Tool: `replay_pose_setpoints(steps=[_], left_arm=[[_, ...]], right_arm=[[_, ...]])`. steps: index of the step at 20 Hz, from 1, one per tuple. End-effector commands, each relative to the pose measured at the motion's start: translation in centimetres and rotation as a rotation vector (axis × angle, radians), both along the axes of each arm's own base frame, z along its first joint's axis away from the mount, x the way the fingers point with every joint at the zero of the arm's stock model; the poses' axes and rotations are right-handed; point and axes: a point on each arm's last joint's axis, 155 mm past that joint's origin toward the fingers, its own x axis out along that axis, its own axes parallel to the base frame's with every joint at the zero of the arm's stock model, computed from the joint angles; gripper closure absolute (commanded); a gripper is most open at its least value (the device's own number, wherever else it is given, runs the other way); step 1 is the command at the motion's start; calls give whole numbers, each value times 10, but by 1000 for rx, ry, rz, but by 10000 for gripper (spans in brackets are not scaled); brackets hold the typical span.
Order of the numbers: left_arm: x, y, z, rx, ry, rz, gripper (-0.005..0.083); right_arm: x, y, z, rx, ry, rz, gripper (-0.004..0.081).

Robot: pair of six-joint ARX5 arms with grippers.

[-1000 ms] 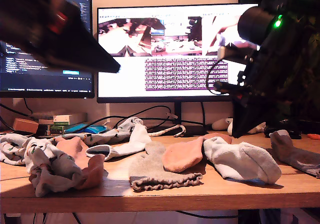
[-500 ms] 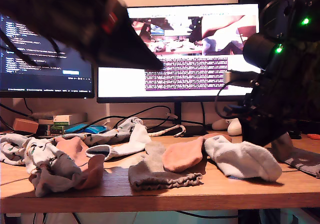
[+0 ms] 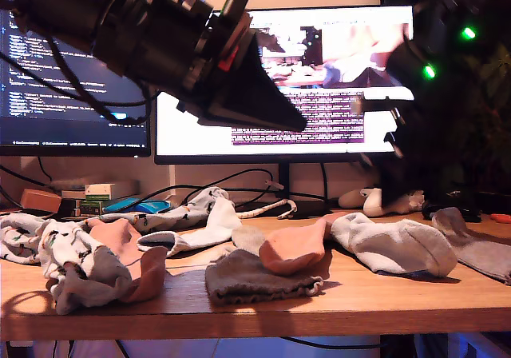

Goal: Pair up the socks based on colour and pattern, by placing them on top of one another

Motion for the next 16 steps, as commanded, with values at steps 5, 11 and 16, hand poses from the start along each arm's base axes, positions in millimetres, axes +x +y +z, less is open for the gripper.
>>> replay_pose_setpoints(steps=[5,11,16], left_arm=[[-3,2,-11,31,34,0,797],[-2,5,-11,36,39,5,797],[0,10,1,21,24,18,797]], right_arm=[[-46,7,-24,65,253,-41,783],[-97,28,-37,65,443,27,783],[-121,54,-40,22,484,106,783]])
